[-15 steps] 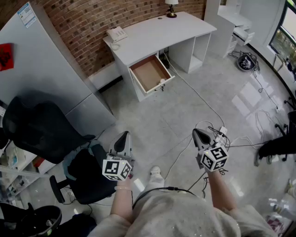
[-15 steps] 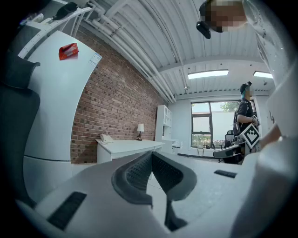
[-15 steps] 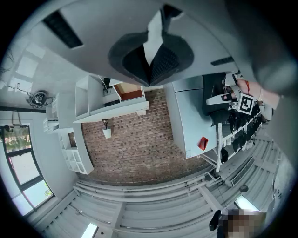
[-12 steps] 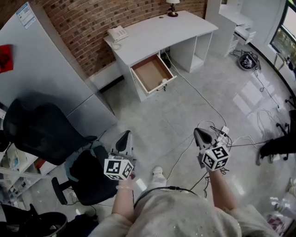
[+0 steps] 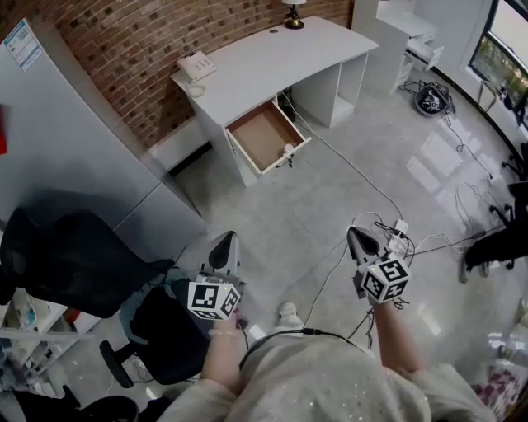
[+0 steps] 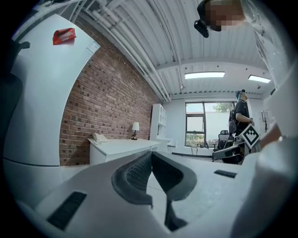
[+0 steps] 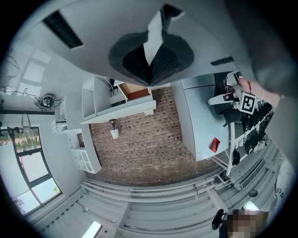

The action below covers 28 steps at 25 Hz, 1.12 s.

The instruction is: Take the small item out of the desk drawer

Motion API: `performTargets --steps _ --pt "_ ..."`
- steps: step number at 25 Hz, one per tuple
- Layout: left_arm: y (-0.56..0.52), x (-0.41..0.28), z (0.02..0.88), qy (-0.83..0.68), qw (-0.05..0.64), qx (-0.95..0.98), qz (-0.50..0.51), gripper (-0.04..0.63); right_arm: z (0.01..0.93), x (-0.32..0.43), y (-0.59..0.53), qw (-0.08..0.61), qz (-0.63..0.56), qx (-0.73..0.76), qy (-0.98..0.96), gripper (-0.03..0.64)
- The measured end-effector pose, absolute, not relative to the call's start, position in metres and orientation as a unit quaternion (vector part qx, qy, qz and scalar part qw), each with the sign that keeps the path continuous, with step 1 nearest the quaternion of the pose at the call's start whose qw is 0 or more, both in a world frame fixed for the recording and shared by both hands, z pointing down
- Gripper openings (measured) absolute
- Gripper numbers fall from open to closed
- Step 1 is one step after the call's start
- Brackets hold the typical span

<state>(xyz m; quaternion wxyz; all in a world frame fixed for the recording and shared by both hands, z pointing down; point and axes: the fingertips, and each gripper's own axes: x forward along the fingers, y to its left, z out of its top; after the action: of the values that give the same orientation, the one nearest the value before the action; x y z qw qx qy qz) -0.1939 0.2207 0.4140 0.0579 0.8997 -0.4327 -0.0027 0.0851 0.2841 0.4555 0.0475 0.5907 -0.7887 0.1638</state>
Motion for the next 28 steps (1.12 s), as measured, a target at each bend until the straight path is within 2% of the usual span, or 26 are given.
performTargets --steps 8,22,28 --pt "0.184 -0.195 0.416 -0.409 0.058 0.911 0.000 0.005 0.450 0.086 0.262 0.018 0.163 0.610 -0.775 0.005" --pt "0.157 -0.195 0.429 -0.407 0.077 0.910 0.005 0.005 0.461 0.101 0.238 0.018 0.186 0.627 -0.756 0.008" --pt "0.125 -0.198 0.424 -0.429 0.071 0.901 0.010 0.005 0.470 0.108 0.194 0.011 0.201 0.609 -0.767 0.052"
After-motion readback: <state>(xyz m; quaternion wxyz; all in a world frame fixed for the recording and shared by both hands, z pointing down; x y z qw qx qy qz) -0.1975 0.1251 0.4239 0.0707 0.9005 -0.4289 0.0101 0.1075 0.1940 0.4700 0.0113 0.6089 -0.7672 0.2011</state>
